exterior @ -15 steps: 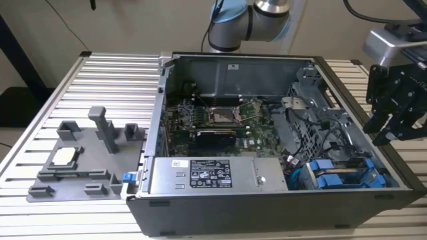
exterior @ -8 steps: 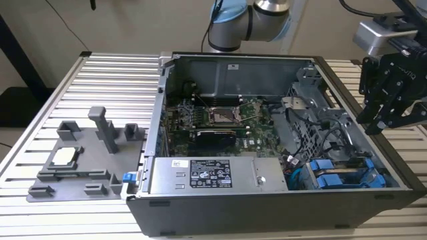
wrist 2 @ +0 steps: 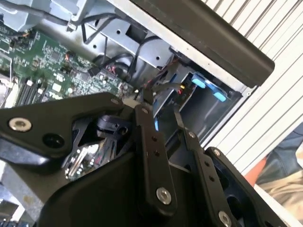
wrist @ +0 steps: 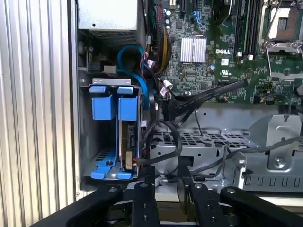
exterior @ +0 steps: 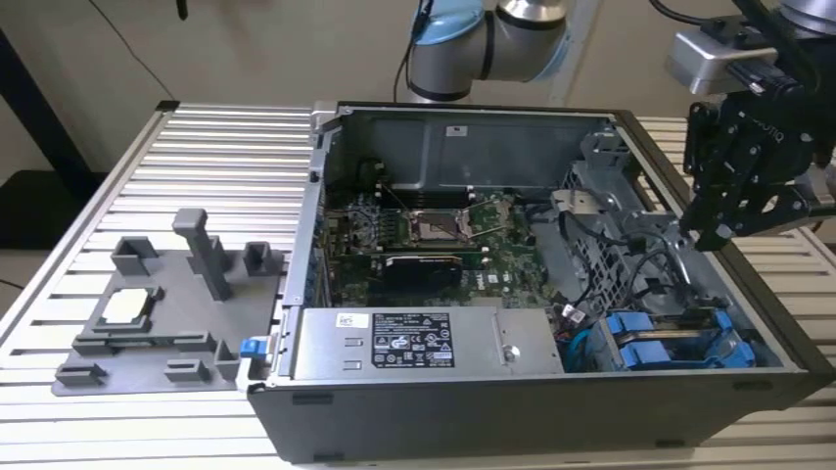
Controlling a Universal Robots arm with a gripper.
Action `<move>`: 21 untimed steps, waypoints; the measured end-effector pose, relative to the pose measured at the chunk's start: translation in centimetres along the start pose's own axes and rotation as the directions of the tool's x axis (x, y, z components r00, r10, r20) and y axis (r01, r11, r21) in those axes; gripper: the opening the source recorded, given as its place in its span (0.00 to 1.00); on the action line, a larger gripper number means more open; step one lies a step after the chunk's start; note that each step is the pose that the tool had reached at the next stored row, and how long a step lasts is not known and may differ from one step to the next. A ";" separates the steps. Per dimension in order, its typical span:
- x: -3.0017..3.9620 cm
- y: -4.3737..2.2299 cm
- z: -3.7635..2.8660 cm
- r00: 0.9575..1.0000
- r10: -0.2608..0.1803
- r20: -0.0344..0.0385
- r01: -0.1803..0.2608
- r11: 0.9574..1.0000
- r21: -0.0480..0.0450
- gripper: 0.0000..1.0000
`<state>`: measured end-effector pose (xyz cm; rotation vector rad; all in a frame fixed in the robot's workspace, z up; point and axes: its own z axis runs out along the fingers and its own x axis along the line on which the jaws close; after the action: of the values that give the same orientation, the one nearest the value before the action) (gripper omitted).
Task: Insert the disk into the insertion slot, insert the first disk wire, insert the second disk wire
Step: 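Insert the first disk wire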
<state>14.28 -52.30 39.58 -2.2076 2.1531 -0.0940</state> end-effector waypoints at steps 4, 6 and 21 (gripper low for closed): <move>-0.03 1.17 -0.07 1.000 0.000 0.000 0.000 1.000 0.000 0.33; -0.05 1.69 -0.09 1.000 0.000 -0.001 0.000 1.000 0.000 0.33; -0.15 4.80 0.12 1.000 -0.009 -0.008 0.009 1.000 0.000 0.33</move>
<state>9.51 -52.27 39.05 -2.2214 2.1473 -0.1039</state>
